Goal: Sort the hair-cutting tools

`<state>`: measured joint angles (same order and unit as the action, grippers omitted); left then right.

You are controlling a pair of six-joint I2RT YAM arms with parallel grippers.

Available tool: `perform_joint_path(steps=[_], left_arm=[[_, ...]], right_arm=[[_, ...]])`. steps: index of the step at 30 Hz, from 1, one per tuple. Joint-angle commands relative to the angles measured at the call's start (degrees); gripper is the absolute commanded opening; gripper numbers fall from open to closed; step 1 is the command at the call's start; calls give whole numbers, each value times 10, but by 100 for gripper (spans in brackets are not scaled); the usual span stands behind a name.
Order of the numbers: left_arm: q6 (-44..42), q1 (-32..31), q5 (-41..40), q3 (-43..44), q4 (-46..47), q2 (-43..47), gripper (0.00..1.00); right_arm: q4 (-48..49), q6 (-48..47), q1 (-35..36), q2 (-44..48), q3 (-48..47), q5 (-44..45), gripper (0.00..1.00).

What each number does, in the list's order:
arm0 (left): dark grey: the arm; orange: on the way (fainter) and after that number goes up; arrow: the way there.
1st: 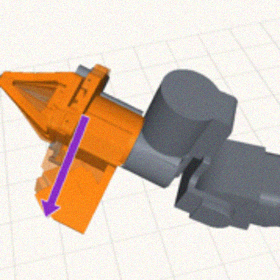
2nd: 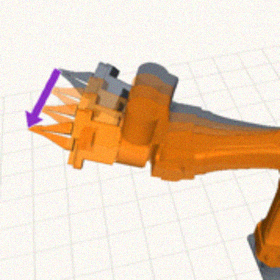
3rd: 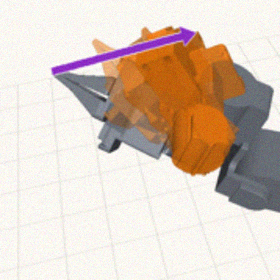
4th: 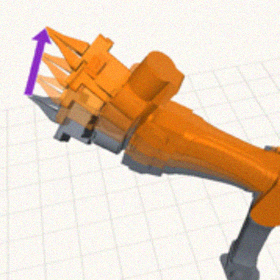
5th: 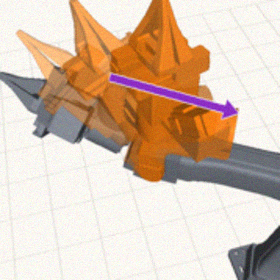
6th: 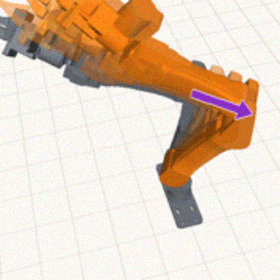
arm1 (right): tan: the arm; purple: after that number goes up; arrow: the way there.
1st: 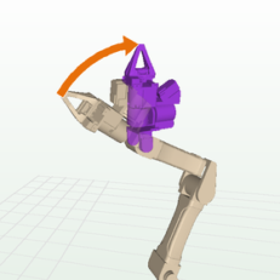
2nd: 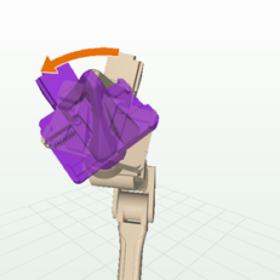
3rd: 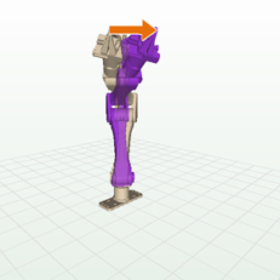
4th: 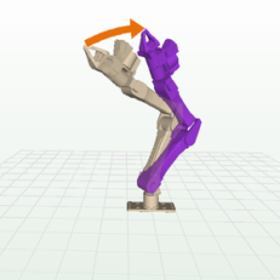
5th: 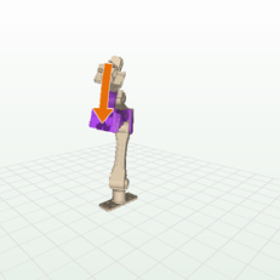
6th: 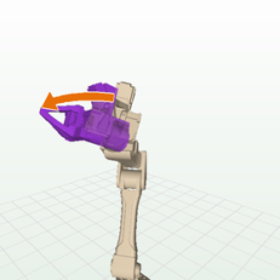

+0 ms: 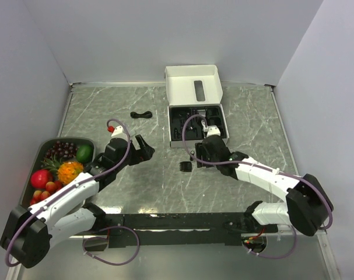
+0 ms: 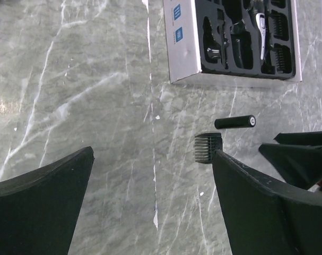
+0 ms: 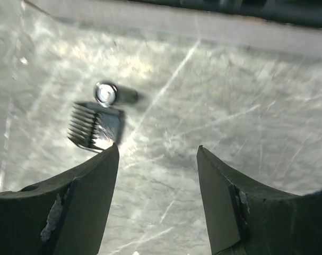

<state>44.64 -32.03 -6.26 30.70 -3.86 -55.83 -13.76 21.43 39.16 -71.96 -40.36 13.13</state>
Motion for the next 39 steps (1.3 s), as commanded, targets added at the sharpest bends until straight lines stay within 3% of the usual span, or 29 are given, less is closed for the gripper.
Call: perform_joint_path(steps=[1,8,29,34,39], left_arm=[[-16,-2,1,-3,64,7,99],[-18,-4,8,-10,82,-3,99],[-36,-4,17,-17,85,-4,99],[-36,-3,18,-16,90,-14,99],[-35,-3,14,-18,93,-20,99]], right_arm=[[158,9,20,33,46,-3,70],[286,0,65,2,86,66,71],[396,19,109,-148,91,194,66],[406,19,109,-152,93,197,58],[420,3,110,-151,97,201,41]])
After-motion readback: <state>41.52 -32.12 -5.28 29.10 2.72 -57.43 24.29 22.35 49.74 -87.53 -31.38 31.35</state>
